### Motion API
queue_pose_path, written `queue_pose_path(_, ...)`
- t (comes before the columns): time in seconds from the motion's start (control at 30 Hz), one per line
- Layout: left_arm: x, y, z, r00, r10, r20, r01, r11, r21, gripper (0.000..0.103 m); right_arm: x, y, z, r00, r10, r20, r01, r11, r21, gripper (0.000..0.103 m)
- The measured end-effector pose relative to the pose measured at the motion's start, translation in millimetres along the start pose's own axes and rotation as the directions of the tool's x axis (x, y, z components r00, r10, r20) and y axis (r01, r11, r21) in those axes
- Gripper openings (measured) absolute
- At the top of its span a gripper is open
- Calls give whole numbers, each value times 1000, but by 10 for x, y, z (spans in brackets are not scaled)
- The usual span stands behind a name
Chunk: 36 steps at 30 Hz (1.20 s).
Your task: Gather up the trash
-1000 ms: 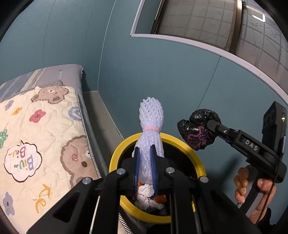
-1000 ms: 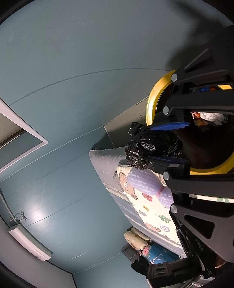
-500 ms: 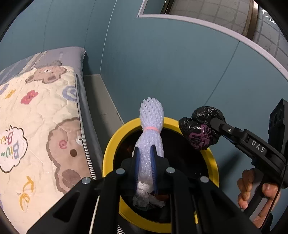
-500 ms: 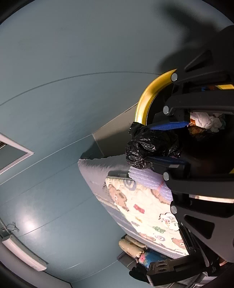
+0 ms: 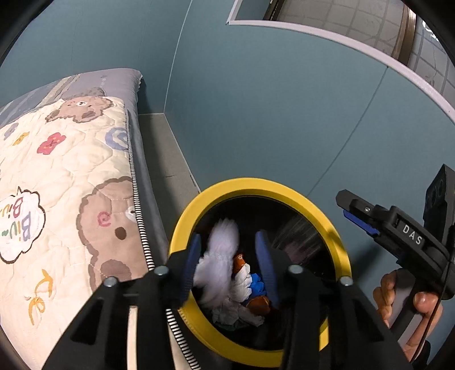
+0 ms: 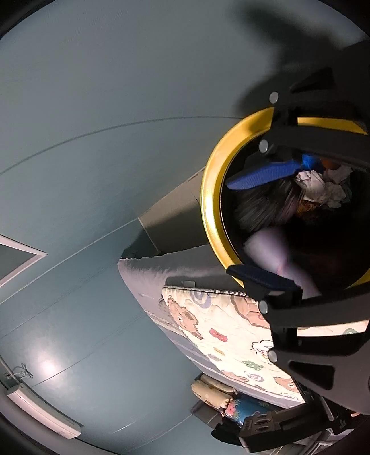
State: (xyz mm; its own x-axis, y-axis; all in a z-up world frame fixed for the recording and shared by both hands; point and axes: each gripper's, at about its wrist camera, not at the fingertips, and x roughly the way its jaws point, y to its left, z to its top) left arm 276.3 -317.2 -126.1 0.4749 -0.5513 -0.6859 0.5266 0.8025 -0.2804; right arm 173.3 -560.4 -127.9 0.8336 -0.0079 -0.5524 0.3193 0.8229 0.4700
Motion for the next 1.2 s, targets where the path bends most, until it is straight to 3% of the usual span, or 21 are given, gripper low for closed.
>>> queue_pose_path(0.1, -116, 32, 5, 1000, 13, 23, -12, 1000, -20, 62, -102, 40, 22, 1000, -3, 17, 3, 1000, 4, 60)
queue_pose_path(0.47, -568, 372, -108, 996, 64, 68, -57, 994, -95, 65, -212, 287, -112, 999, 32, -35, -32, 999, -8, 69)
queue_pose_path(0.77, -1142, 802, -348, 980, 148, 130, -125, 977, -174, 68, -349, 882, -329, 989, 122, -80, -130, 987, -94, 74)
queue_pose_path(1.0, -1734, 1138, -594, 945, 256, 204, -210, 952, -221, 80, -516, 1477, -547, 971, 209, -113, -225, 962, -156, 93)
queue_pose_path(1.2, -2230, 1401, -828, 910, 323, 259, -254, 929, -268, 91, -634, 1913, -708, 962, 243, -127, -264, 946, -187, 95)
